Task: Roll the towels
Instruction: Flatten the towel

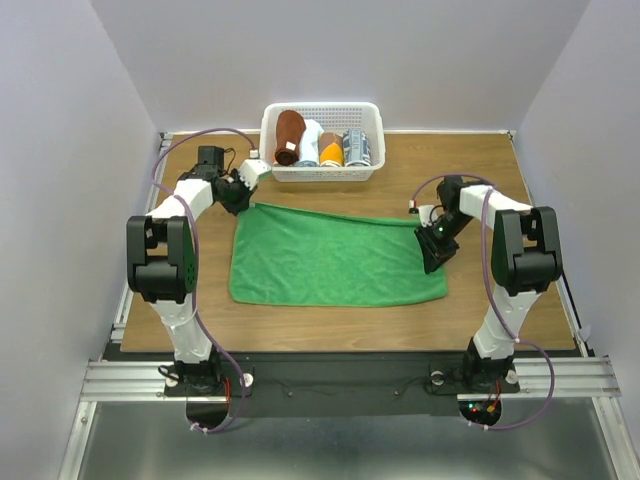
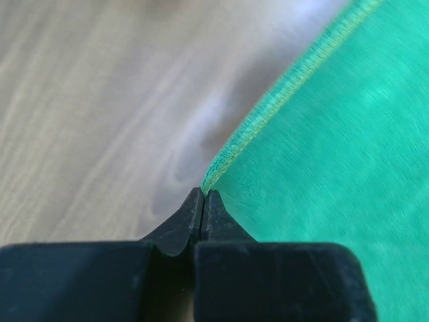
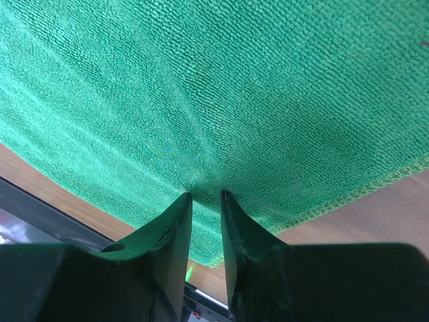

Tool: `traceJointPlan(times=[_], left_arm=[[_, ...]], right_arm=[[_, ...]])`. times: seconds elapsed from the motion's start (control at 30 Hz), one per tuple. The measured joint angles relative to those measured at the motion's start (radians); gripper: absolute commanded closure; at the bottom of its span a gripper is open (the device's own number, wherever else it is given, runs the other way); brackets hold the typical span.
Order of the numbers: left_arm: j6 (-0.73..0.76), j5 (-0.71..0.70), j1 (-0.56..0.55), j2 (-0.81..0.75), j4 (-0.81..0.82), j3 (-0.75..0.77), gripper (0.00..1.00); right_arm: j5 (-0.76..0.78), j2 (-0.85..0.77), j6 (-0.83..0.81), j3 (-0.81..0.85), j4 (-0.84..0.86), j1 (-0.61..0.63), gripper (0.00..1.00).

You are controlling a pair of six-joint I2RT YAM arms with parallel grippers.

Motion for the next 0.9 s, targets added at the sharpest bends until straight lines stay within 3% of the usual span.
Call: traceJointPlan(times=[0.13, 0.23, 0.37, 0.5, 0.7, 0.83, 0.9], left_arm=[[-0.113, -0.015, 0.007, 0.093, 0.082, 0.073, 0.53], [-0.156, -0.029, 0.011, 0.145, 0.106, 0.098, 0.43], [-0.183, -0.033, 0.017, 0.147, 0.1, 0.095, 0.42], [-0.186, -0.019, 0.025, 0.048, 0.097, 0.025, 0.45], [-0.121, 0.032, 0.017, -0.139, 0.025, -0.043, 0.6], [-0.075, 0.063, 0.001, -0.163, -0.008, -0.105, 0.72], [-0.066, 0.066, -0.006, -0.154, -0.032, -0.16, 0.73]], right_arm=[[0.003, -0.006, -0.008, -0.004, -0.001, 0.0, 0.66], [0.002, -0.013, -0.014, -0.004, -0.006, 0.0, 0.63], [-0.016, -0.047, -0.014, 0.019, -0.011, 0.0, 0.63], [-0.048, -0.076, 0.007, 0.154, -0.007, -0.002, 0.68], [-0.045, -0.055, 0.049, 0.32, 0.044, -0.002, 0.73], [-0.032, 0.039, 0.086, 0.341, 0.089, -0.001, 0.81], [-0.022, 0.094, 0.103, 0.342, 0.109, -0.002, 0.84]])
